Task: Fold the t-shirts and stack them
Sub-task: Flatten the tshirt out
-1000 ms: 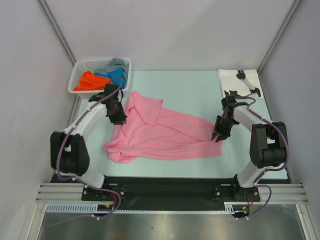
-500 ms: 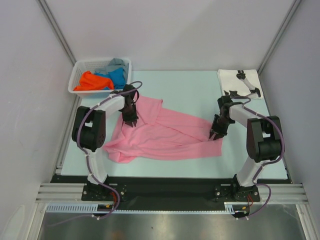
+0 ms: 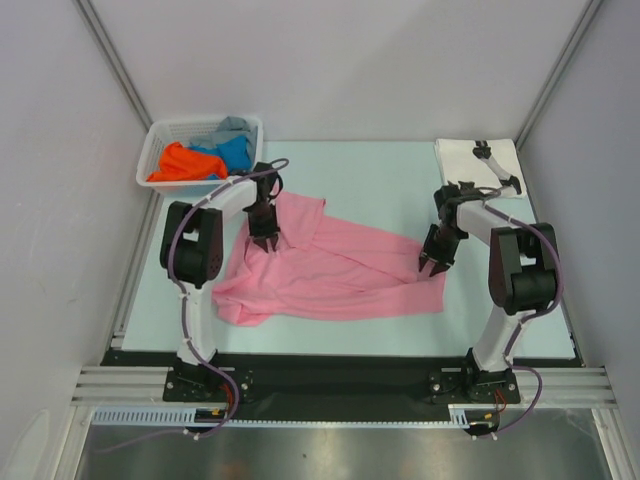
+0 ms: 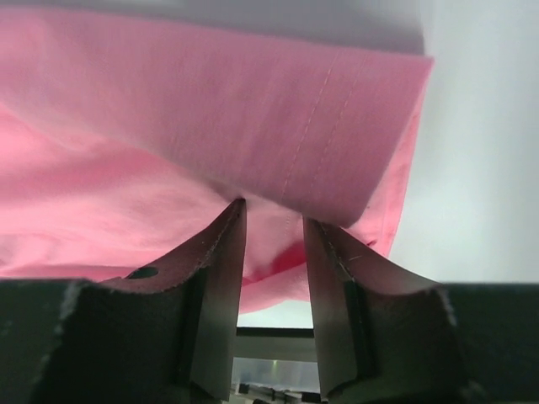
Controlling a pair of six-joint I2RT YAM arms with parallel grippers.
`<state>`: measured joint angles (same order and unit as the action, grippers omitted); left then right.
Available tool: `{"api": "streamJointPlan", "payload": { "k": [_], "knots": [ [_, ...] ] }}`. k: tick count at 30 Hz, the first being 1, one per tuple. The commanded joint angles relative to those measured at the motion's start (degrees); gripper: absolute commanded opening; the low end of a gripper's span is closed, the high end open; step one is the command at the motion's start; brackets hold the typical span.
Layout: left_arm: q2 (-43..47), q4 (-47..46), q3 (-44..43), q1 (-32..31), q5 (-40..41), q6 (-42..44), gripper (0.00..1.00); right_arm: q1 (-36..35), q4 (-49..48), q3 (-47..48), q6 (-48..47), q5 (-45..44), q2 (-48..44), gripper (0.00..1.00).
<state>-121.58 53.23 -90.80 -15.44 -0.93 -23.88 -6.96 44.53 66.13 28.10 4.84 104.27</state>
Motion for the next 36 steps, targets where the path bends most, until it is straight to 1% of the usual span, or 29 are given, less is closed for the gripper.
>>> {"api": "streamJointPlan", "payload": {
  "k": [1, 2, 3, 4, 5, 6, 7, 9, 10, 11, 12, 13, 14, 15, 16, 18, 19, 20, 22, 23, 25, 26, 28, 29, 30, 31, 32, 34, 36],
  "knots": [
    [-7.16, -7.00, -8.03, -0.20, -4.07, -0.29, 0.28, 3.52, -9.47, 7.66, -0.32, -7.65, 6.89, 0.40],
    [-8.22, -6.83, -10.25, -0.20, -4.34, -0.20, 0.28, 3.88, -9.38, 7.70, -0.93, -7.39, 8.04, 0.41],
    [-9.19, -6.13, -12.79, -0.20, -4.17, -0.12, 0.30, 4.15, -9.12, 12.31, -1.63, -7.74, 9.36, 0.41],
    [-11.12, -3.60, -18.73, -0.20, -3.47, -0.03, 0.30, 4.24, -6.85, 14.88, -3.56, -8.35, 10.85, 0.42],
    [-11.66, -2.36, -21.58, -0.20, -1.99, 0.15, 0.31, 4.15, -5.00, 17.69, -4.45, -9.14, 13.48, 0.43],
    [-11.66, -1.21, -23.96, -0.20, -1.36, 0.24, 0.39, 4.24, -2.55, 24.25, -5.15, -9.32, 14.72, 0.45],
    [-11.14, 0.19, -26.50, -0.38, -0.66, 0.32, 0.43, 4.15, -0.26, 26.31, -5.42, -9.76, 15.17, 0.46],
    [-6.41, 0.64, -25.83, -1.08, 2.58, 0.67, 0.54, 4.15, 4.06, 28.00, -5.25, -9.94, 13.16, 0.52],
    [-4.39, 0.21, -22.78, -1.43, 3.64, 0.94, 0.57, 4.06, 5.11, 27.39, -5.07, -10.11, 11.85, 0.53],
    [0.77, 0.03, -20.58, -2.04, 4.44, 0.85, 0.60, 4.06, 6.43, 26.43, -4.55, -10.55, 9.83, 0.59],
    [3.25, -0.32, -18.12, -2.31, 5.14, 0.68, 0.64, 3.97, 6.70, 25.12, -4.46, -10.73, 5.81, 0.61],
    [6.50, -1.37, -12.26, -2.57, 5.23, 0.59, 0.67, 3.89, 7.14, 21.53, -4.45, -10.82, 3.33, 0.63],
    [9.31, -1.81, -9.16, -3.36, 5.50, 0.33, 0.71, 3.97, 7.76, 19.85, -4.28, -10.64, 1.22, 0.67],
    [15.00, -2.16, -6.17, -3.89, 5.93, 0.41, 0.72, 3.97, 8.02, 17.65, -4.37, -10.21, -3.32, 0.67],
    [17.67, -1.91, -1.09, -4.33, 7.68, 0.41, 0.72, 3.89, 8.37, 13.80, -4.37, -9.94, -5.54, 0.68],
    [23.55, -1.73, 4.47, -5.30, 9.19, -0.02, 0.72, 3.80, 8.38, 8.78, -4.28, -8.19, -10.29, 0.68],
    [28.98, -1.38, 9.98, -5.30, 9.19, -0.81, 0.70, 3.80, 8.12, 6.32, -4.10, -7.22, -14.58, 0.67],
    [31.99, -1.20, 12.73, -5.21, 9.02, -2.47, 0.70, 3.97, 7.85, 1.07, -3.93, -5.47, -16.97, 0.67],
    [38.66, -0.33, 20.01, -5.04, 8.75, -4.32, 0.64, 4.24, 7.68, -3.96, -2.44, -2.91, -23.02, 0.61],
    [40.44, 0.29, 22.23, -4.78, 9.45, -6.68, 0.61, 4.41, 6.63, -8.51, -1.74, -1.60, -24.88, 0.55],
    [45.52, 0.82, 28.71, -3.81, 9.54, -9.24, 0.55, 4.59, 5.04, -13.02, -0.07, -0.63, -28.23, 0.47],
    [47.12, 0.73, 30.93, -1.72, 8.06, -11.61, 0.53, 4.85, 3.91, -14.87, 0.37, 0.86, -30.24, 0.41],
    [50.72, -0.23, 36.54, 1.71, 5.95, -13.29, 0.51, 5.99, 2.84, -19.44, 1.17, 3.41, -31.40, 0.38],
    [54.57, -0.50, 38.32, 3.73, 4.98, -14.17, 0.51, 6.34, 1.80, -20.94, 1.78, 5.16, -31.76, 0.37],
    [56.26, -0.85, 39.99, 8.02, 3.14, -14.26, 0.50, 6.61, 1.18, -22.17, 2.05, 5.87, -32.19, 0.35],
    [57.67, -1.81, 42.96, 10.06, 2.34, -14.09, 0.51, 8.26, 0.65, -24.36, 2.22, 6.49, -32.29, 0.33],
    [59.68, -2.16, 44.12, 13.91, 1.73, -13.31, 0.53, 8.71, -0.05, -24.90, 2.57, 6.67, -32.29, 0.32],
    [60.06, -1.30, 46.67, 17.53, -0.47, -12.69, 0.56, 9.07, 0.20, -24.21, 3.19, 5.80, -31.85, 0.32],
    [59.18, -0.94, 48.08, 20.09, -0.48, -13.12, 0.61, 10.03, 0.29, -24.12, 4.59, 7.02, -30.80, 0.38]
  ]
}}
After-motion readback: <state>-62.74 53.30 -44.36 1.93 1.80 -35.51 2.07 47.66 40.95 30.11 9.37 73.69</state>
